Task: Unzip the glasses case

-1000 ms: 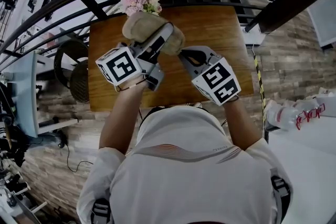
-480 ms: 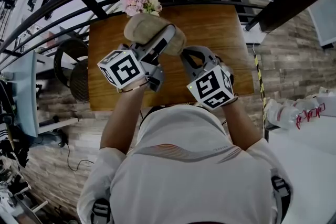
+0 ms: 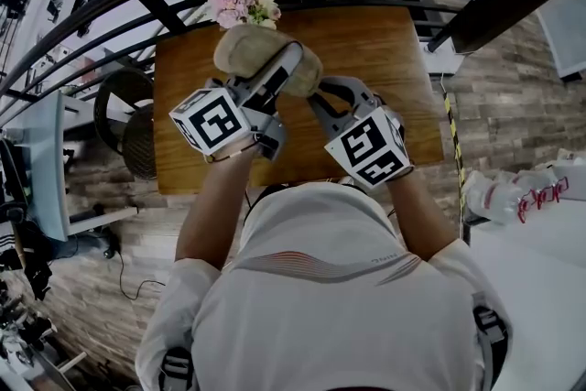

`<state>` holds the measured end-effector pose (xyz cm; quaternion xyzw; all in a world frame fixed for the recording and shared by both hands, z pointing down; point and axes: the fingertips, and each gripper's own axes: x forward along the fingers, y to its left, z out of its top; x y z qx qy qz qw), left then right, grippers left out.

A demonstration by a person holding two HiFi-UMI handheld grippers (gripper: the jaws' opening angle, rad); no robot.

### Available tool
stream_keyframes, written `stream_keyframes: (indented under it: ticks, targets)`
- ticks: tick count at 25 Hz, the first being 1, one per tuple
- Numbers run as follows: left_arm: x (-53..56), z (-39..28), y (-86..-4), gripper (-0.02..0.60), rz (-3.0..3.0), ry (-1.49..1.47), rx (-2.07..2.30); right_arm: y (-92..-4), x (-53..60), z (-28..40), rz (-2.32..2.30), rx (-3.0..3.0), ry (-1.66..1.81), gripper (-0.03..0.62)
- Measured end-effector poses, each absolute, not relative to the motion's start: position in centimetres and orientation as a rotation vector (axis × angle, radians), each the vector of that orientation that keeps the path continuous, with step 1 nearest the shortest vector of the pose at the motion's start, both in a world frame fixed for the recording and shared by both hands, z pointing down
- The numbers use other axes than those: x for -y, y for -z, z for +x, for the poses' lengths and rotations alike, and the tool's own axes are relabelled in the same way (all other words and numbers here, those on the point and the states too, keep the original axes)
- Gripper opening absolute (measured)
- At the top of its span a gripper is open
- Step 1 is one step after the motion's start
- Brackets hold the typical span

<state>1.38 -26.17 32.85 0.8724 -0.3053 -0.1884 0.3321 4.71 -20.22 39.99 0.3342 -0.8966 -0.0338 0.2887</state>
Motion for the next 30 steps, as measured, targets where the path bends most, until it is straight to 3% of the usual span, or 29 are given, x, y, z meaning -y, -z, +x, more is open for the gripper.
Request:
stream_keyframes:
  ticks: [8,17,30]
  targets:
    - [25.8,1.3,-32.8,0.301,2.313,0.47,0.821,-40.6,20.1,4.7,0.892,2.372,0.087,0.049]
    - [24.6,2.9,-33.6,0.296,2.475,0.264,0.885,-42.2,20.5,5.7,0.883,2.269,0.208,0.048]
    - [22.0,4.3,-35.9,0.296,2.55,-0.031,0.639,-41.2,20.8,7.1,0.85,2.187,0.491,0.049]
